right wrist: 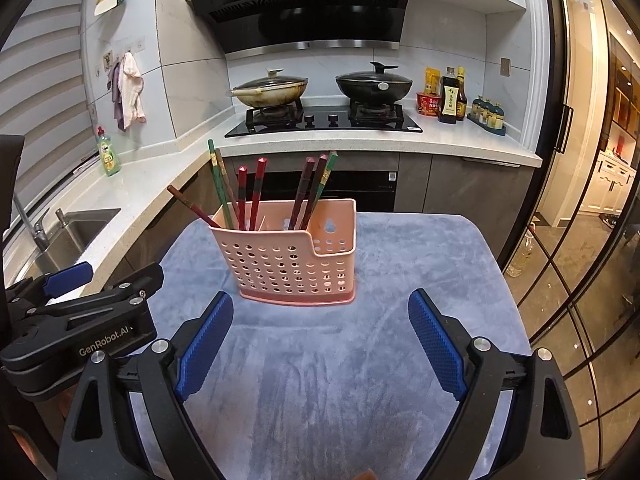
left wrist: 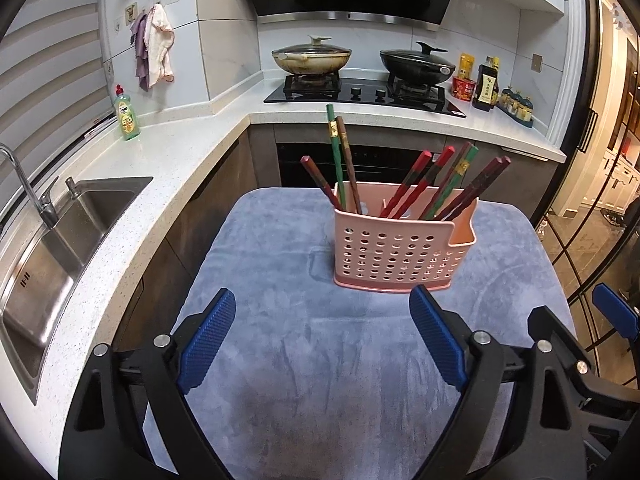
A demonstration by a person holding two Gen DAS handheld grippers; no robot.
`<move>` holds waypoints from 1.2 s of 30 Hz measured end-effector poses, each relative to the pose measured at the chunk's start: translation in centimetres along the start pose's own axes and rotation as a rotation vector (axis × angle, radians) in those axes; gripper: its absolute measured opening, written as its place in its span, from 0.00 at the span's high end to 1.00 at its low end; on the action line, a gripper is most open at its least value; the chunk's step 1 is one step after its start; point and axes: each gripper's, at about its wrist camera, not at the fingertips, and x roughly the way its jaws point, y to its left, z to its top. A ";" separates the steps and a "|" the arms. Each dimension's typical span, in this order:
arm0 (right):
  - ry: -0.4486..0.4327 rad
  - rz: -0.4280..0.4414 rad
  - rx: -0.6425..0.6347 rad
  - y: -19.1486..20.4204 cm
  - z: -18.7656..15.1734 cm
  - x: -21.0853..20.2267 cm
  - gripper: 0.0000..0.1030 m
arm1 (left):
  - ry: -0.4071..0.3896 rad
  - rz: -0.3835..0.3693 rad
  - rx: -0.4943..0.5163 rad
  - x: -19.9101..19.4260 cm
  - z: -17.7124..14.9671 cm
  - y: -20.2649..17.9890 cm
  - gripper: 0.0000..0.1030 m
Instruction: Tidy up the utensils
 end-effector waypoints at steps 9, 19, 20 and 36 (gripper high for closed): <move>0.020 -0.012 -0.010 0.4 -0.1 1.3 0.17 | 0.008 0.023 -0.004 0.7 -0.1 0.4 0.18; 0.026 -0.021 -0.007 0.4 -0.1 1.7 0.17 | 0.009 0.031 -0.003 1.0 0.1 0.4 0.17; 0.027 -0.022 -0.007 0.4 -0.1 1.7 0.17 | 0.010 0.032 -0.002 1.0 0.1 0.4 0.17; 0.042 -0.043 -0.010 0.3 -0.5 2.5 0.17 | 0.014 0.040 0.014 1.8 -0.2 0.2 0.17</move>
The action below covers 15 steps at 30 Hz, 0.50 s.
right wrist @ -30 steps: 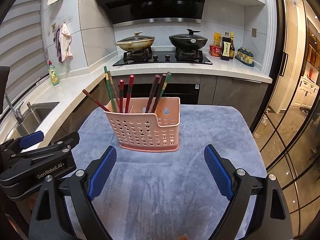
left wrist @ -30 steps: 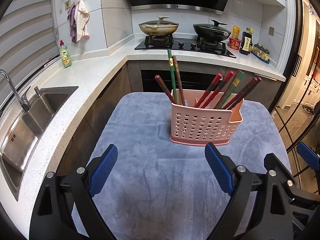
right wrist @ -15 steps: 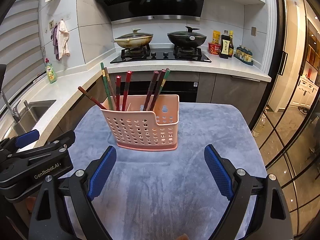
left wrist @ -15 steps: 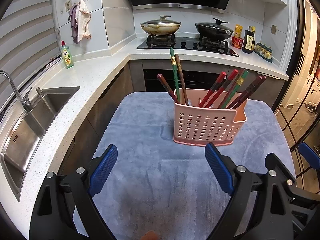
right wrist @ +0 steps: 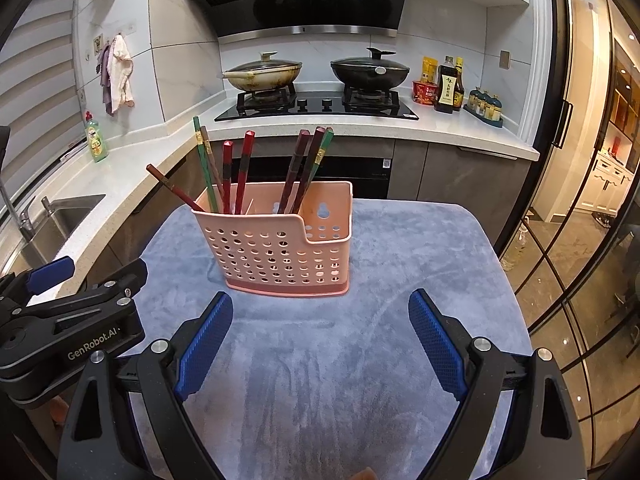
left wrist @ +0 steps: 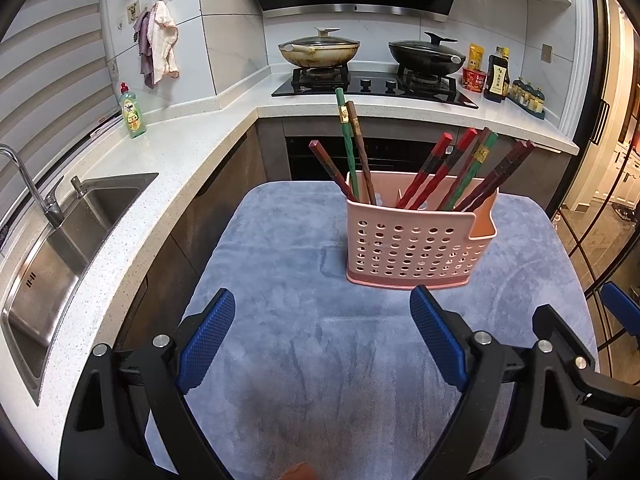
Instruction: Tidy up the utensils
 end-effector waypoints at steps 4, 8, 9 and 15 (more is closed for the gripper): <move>0.002 0.002 0.000 0.1 -0.1 0.1 0.17 | -0.008 0.010 0.005 0.1 0.0 0.0 0.17; 0.002 0.002 0.000 0.1 -0.1 0.2 0.17 | -0.009 0.021 0.001 0.2 -0.1 0.1 0.17; 0.003 0.002 0.000 0.1 -0.1 0.2 0.17 | -0.010 0.022 0.000 0.2 -0.1 0.0 0.17; 0.002 -0.001 -0.001 0.1 -0.1 0.2 0.17 | 0.007 0.008 -0.009 0.6 -0.1 0.1 0.17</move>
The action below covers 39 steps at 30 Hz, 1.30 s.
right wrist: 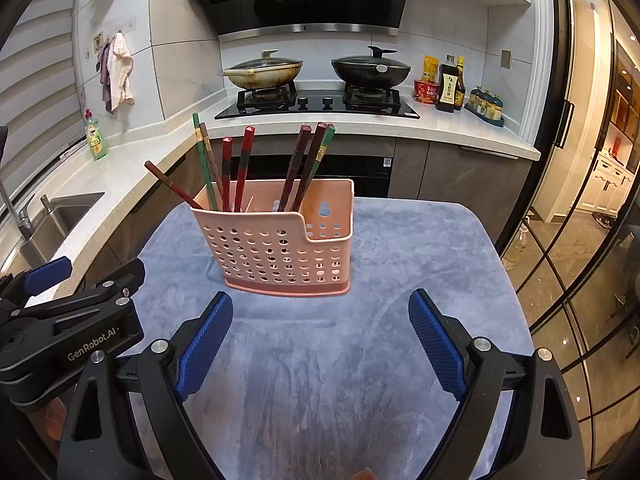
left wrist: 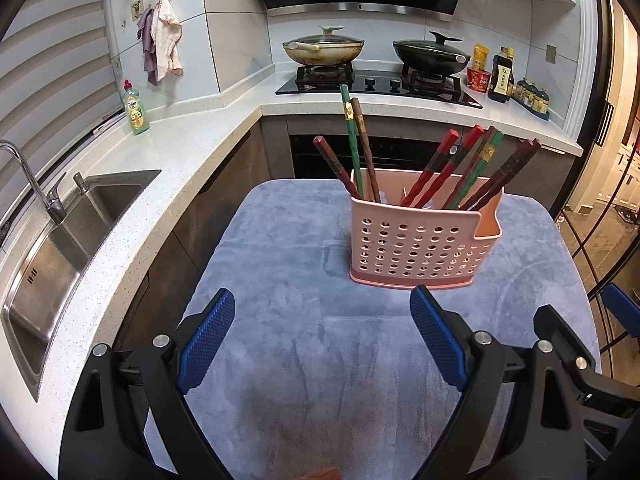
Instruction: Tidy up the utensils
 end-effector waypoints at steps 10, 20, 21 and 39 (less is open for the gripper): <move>0.002 -0.001 0.003 -0.2 0.0 0.2 0.17 | 0.000 0.001 0.006 0.1 0.0 -0.1 0.17; 0.005 -0.004 0.001 -0.2 -0.1 0.4 0.17 | 0.005 0.019 0.000 0.5 -0.2 -0.3 0.17; 0.006 -0.003 0.001 -0.3 -0.1 0.5 0.17 | 0.008 0.018 0.001 0.6 -0.2 -0.3 0.17; 0.022 -0.013 0.003 -0.4 -0.7 1.0 0.17 | 0.040 -0.004 0.007 1.3 -0.5 -0.4 0.17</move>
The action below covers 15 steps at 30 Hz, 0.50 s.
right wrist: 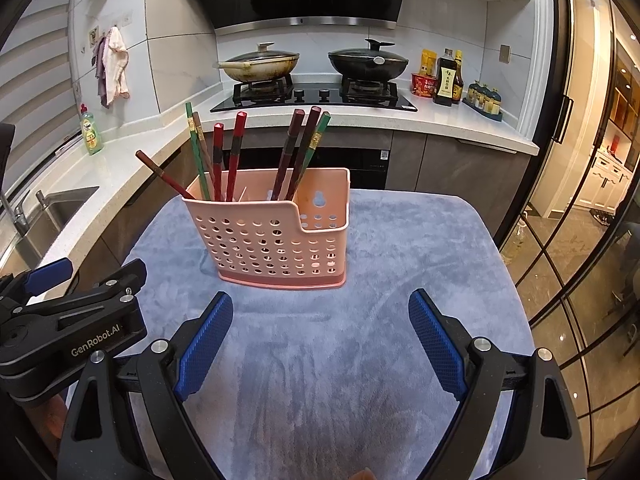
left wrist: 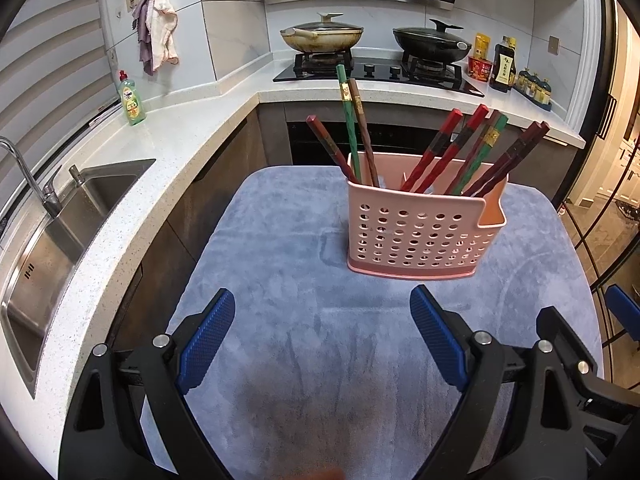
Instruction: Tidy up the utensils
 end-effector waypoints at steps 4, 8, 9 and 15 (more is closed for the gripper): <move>0.004 -0.005 0.005 -0.1 0.0 0.2 0.17 | -0.004 -0.007 0.024 0.0 -0.2 -0.3 0.17; 0.008 -0.010 0.006 -0.3 -0.1 0.2 0.17 | -0.003 -0.012 0.037 0.1 -0.3 -0.5 0.17; 0.009 -0.010 0.007 -0.3 -0.1 0.3 0.17 | -0.003 -0.013 0.037 0.1 -0.2 -0.5 0.17; 0.009 -0.014 0.008 -0.3 -0.1 0.4 0.17 | -0.005 -0.016 0.044 -0.1 -0.3 -0.5 0.17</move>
